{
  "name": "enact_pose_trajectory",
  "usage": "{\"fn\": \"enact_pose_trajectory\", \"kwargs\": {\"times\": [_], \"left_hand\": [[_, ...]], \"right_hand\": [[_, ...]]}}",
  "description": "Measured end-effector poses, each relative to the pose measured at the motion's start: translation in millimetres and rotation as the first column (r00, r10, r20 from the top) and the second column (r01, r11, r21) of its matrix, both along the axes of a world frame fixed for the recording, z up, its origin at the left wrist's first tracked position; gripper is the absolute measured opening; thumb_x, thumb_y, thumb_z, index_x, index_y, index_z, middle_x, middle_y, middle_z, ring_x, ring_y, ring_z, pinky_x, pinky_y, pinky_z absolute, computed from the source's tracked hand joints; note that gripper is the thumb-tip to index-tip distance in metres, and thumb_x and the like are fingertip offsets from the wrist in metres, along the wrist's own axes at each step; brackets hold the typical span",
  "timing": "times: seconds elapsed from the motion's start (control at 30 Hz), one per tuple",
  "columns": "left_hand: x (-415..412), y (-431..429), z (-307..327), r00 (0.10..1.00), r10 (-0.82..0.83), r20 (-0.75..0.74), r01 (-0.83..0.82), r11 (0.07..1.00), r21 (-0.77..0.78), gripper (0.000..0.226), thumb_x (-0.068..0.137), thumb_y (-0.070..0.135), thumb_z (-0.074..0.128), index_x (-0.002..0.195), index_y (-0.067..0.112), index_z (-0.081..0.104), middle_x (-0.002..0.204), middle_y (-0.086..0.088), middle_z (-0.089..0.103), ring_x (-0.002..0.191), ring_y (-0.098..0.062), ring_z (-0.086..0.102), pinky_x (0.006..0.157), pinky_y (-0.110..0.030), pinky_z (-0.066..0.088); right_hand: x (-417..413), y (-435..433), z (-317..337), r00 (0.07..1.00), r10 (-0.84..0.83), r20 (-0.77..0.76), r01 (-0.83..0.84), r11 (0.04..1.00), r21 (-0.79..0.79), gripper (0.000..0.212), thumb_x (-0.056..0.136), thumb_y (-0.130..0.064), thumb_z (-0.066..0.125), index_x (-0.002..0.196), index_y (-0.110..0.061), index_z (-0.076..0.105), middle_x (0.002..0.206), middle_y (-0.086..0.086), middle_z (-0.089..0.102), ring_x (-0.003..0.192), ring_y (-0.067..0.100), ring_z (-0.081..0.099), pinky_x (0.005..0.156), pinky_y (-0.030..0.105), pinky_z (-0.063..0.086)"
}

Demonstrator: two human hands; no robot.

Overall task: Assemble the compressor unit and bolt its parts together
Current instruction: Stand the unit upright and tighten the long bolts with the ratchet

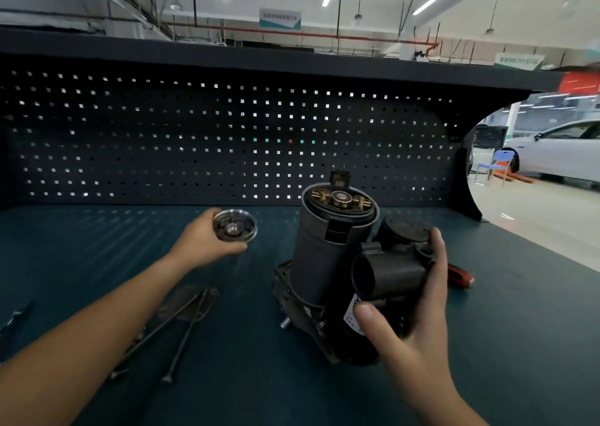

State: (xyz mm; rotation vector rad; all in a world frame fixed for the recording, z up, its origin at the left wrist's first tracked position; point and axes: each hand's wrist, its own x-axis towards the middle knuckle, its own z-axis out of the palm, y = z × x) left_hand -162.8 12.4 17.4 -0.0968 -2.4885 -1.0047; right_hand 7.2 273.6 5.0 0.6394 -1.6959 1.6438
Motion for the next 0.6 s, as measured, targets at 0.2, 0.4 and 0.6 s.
{"fn": "enact_pose_trajectory", "kwargs": {"times": [0.2, 0.4, 0.6], "left_hand": [[64.5, 25.0, 62.0, 0.929, -0.209, -0.304, 0.239, 0.969, 0.065, 0.079, 0.055, 0.022, 0.087, 0.121, 0.026, 0.044, 0.106, 0.02, 0.052, 0.093, 0.004, 0.053, 0.076, -0.008, 0.038], [120.8, 41.3, 93.8, 0.874, -0.345, -0.342, 0.426, 0.883, 0.198, 0.082, 0.04, 0.043, 0.078, 0.115, 0.037, 0.046, 0.11, 0.019, 0.057, 0.096, 0.01, 0.057, 0.082, -0.006, 0.044], [131.1, 54.3, 96.4, 0.788, -0.537, -0.3, 0.586, 0.504, 0.635, 0.062, 0.048, 0.015, 0.073, 0.108, 0.015, 0.058, 0.084, 0.007, 0.068, 0.069, -0.002, 0.065, 0.056, -0.012, 0.048]], "right_hand": [[-4.3, 9.9, 9.0, 0.994, -0.098, -0.051, 0.098, 0.995, -0.009, 0.076, 0.068, -0.043, 0.052, 0.137, -0.026, 0.029, 0.141, -0.003, 0.045, 0.128, 0.007, 0.043, 0.102, 0.017, 0.035], [-2.1, 5.4, 38.5, 0.973, -0.227, -0.048, 0.229, 0.973, 0.04, 0.04, 0.077, -0.05, 0.038, 0.115, -0.042, 0.046, 0.132, -0.021, 0.045, 0.122, -0.015, 0.038, 0.095, -0.001, 0.027], [-2.2, 6.7, 53.3, 0.905, -0.4, -0.144, 0.424, 0.874, 0.239, 0.038, 0.076, -0.036, 0.057, 0.113, -0.027, 0.059, 0.119, -0.023, 0.048, 0.128, 0.009, 0.042, 0.11, 0.04, 0.031]]}}
